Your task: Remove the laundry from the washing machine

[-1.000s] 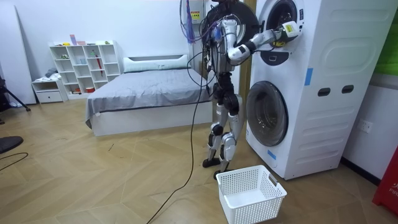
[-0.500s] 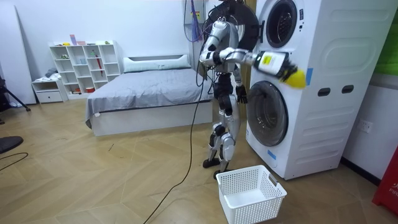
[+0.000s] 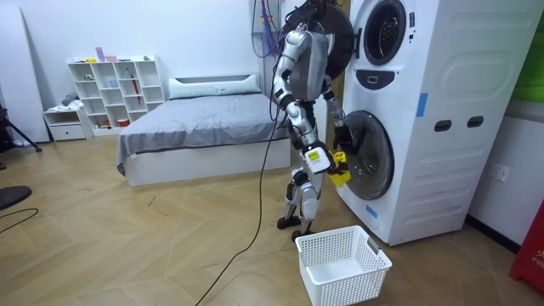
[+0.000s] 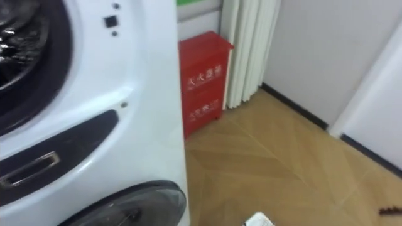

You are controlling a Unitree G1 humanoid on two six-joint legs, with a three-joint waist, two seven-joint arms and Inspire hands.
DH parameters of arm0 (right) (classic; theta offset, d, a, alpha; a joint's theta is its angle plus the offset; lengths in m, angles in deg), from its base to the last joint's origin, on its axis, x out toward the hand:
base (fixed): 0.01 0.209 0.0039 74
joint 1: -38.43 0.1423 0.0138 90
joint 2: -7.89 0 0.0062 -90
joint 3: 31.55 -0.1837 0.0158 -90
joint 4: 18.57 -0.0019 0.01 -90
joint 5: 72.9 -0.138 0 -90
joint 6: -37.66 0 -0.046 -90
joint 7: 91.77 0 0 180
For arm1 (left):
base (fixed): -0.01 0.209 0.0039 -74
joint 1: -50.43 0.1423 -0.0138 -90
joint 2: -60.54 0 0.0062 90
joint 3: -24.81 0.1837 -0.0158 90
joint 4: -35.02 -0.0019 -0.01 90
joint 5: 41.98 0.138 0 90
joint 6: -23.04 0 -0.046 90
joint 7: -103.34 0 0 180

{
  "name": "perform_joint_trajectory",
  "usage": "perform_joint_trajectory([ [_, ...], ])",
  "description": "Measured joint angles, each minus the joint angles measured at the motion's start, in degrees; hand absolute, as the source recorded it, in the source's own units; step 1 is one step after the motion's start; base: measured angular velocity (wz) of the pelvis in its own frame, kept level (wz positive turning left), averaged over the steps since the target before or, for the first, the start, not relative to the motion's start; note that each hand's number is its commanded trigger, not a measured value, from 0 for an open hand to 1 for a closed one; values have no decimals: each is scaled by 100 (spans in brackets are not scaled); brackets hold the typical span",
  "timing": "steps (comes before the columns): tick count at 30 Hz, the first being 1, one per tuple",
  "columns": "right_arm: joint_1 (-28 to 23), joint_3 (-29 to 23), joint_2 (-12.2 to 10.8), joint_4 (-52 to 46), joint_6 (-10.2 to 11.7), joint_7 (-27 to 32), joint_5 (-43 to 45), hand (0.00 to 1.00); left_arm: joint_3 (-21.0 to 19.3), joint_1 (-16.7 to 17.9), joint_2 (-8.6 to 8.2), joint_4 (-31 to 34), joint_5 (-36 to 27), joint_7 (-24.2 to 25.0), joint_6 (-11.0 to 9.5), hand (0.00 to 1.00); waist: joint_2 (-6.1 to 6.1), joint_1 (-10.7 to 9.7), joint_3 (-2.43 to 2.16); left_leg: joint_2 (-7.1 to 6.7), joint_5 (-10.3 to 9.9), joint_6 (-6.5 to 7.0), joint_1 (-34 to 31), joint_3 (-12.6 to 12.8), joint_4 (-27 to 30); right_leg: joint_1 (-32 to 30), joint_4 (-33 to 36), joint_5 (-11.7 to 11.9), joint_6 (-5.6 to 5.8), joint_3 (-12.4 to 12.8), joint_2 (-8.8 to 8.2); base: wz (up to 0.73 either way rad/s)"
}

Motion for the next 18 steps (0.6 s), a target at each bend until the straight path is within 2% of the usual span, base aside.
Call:
perform_joint_trajectory([
  [1,128,-4,9,238,70,103,-9,100,8,-26,8,-149,-51,-9,-59,0,32,12,13,8,0,-1,-4,3,25,-3,-12,6,-10,-162,-40,-29],
  [3,507,-24,15,673,167,339,-9,100,16,40,41,-184,-105,-11,-129,0,116,24,23,11,0,-1,-46,-73,99,-24,-42,13,-27,-305,-86,-18],
  [5,881,-32,59,994,358,550,-9,100,21,138,66,-185,-108,-10,-215,0,261,30,-2,-9,1,-1,-176,-170,124,-160,-34,13,-25,-337,-112,4],
  [6,1096,-32,67,1134,483,676,-8,100,21,177,98,-187,-108,-10,-284,0,347,38,13,-13,1,0,-256,-198,142,-223,-23,14,-24,-394,-140,22],
  [7,1272,-31,66,1288,641,768,-9,100,19,190,127,-191,-108,-10,-315,0,410,56,6,-16,2,1,-336,-238,148,-301,-9,14,-25,-443,-156,26],
  [9,1480,-30,52,1502,793,901,-9,100,3,188,148,-193,-107,-18,-334,0,497,147,-11,-21,5,5,-442,-406,156,-362,10,7,-35,-557,-187,37],
  [11,1609,-25,-9,1641,906,1031,-14,100,-47,201,169,-193,-109,-66,-380,0,519,173,-18,-36,28,30,-539,-521,167,-439,89,-44,-58,-678,-243,43],
  [13,1806,-20,-33,1842,963,1218,-408,100,-54,229,150,-189,-235,-266,-466,0,546,253,-27,-59,90,40,-723,-668,176,-567,75,-39,-77,-786,-292,27],
  [18,2059,-28,-35,2285,1178,1825,-879,100,-50,202,113,-271,-352,-536,-506,0,600,338,-6,-83,184,39,-1001,-839,176,-773,67,-10,-110,-943,-362,21],
])
